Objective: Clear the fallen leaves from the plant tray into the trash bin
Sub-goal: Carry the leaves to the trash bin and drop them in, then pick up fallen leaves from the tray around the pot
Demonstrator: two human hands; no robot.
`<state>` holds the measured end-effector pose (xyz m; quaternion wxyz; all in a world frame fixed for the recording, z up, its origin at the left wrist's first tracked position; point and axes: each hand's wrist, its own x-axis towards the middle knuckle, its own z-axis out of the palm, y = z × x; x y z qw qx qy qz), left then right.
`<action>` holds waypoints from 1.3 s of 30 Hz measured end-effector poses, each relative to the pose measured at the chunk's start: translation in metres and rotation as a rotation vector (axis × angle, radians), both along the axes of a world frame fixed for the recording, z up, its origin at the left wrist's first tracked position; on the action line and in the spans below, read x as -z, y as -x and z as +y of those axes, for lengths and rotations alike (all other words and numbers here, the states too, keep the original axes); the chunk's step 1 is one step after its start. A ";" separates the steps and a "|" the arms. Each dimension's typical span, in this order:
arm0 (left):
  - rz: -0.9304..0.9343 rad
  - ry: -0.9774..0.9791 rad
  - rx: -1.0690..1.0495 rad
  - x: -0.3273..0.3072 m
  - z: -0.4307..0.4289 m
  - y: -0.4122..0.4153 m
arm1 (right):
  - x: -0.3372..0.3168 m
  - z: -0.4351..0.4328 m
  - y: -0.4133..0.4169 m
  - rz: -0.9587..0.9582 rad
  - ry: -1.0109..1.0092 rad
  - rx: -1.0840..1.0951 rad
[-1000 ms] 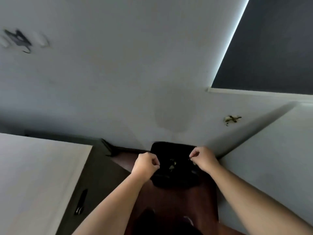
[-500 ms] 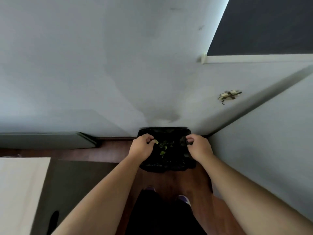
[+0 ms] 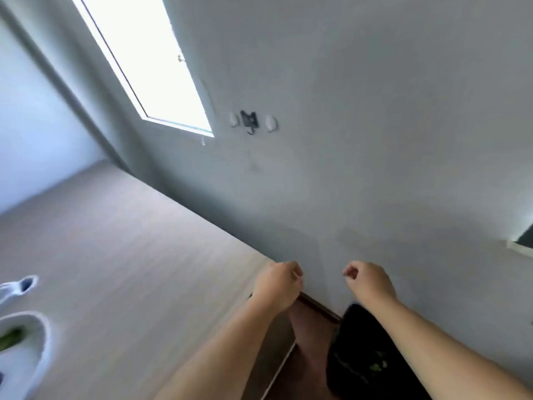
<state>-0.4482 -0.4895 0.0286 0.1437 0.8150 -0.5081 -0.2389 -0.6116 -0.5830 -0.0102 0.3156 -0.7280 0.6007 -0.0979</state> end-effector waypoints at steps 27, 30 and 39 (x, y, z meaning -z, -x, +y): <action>-0.194 -0.399 -0.544 0.016 0.535 -0.375 | -0.021 0.408 -0.448 0.213 0.227 -1.430; -0.140 -0.381 -0.511 0.030 0.539 -0.382 | 0.005 0.422 -0.448 0.279 0.350 -1.582; -0.122 -0.200 -0.432 0.047 0.514 -0.365 | 0.008 0.373 -0.466 0.314 0.542 -1.510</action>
